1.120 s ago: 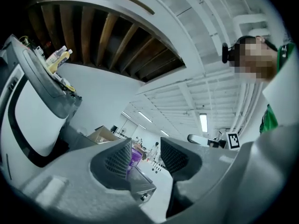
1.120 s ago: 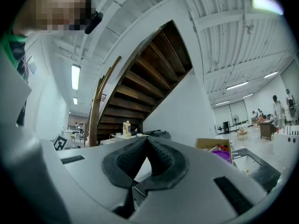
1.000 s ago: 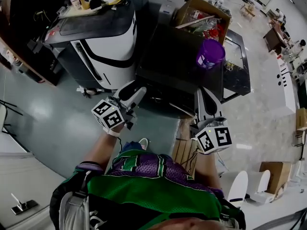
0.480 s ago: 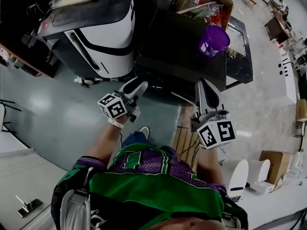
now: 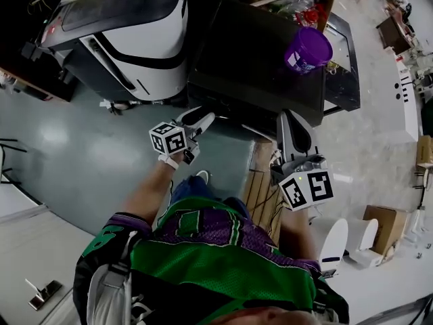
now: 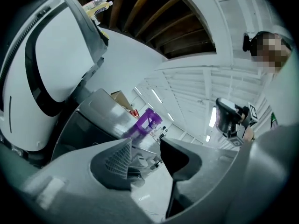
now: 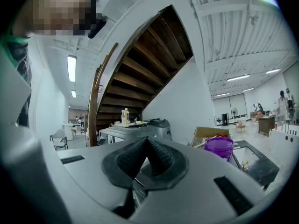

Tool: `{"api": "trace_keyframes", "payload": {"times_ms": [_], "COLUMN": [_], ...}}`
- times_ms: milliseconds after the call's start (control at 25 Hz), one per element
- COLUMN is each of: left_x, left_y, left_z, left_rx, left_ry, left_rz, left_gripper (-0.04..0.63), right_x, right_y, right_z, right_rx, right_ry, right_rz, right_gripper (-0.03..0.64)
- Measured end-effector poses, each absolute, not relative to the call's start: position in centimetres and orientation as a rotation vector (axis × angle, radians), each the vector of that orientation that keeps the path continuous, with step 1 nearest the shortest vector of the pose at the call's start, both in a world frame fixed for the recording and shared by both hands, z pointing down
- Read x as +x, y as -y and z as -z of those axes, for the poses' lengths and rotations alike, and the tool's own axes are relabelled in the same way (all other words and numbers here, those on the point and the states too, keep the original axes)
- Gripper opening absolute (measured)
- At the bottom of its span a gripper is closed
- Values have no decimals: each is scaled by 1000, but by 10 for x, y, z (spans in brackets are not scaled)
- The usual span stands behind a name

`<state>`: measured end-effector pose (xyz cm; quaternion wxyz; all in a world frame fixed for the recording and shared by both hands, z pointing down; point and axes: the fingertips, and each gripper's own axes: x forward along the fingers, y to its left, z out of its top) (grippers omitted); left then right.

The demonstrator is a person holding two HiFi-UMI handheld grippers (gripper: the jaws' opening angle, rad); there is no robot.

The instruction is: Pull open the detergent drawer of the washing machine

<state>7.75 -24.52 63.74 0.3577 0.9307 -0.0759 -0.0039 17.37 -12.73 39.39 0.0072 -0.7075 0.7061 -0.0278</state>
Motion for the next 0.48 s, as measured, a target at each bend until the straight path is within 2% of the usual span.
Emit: {"api": "trace_keyframes", "payload": {"times_ms": [480], "left_x": [105], "left_y": [270], "left_z": [-724], "left_rx": [2183], "left_ry": [166], "left_rz": [66], "left_gripper": [195], "right_x": [189], "right_y": [139], "right_z": [-415], "right_rx": [-2244], "right_ry": [-2204], "right_rz": [80], "right_gripper": [2]}}
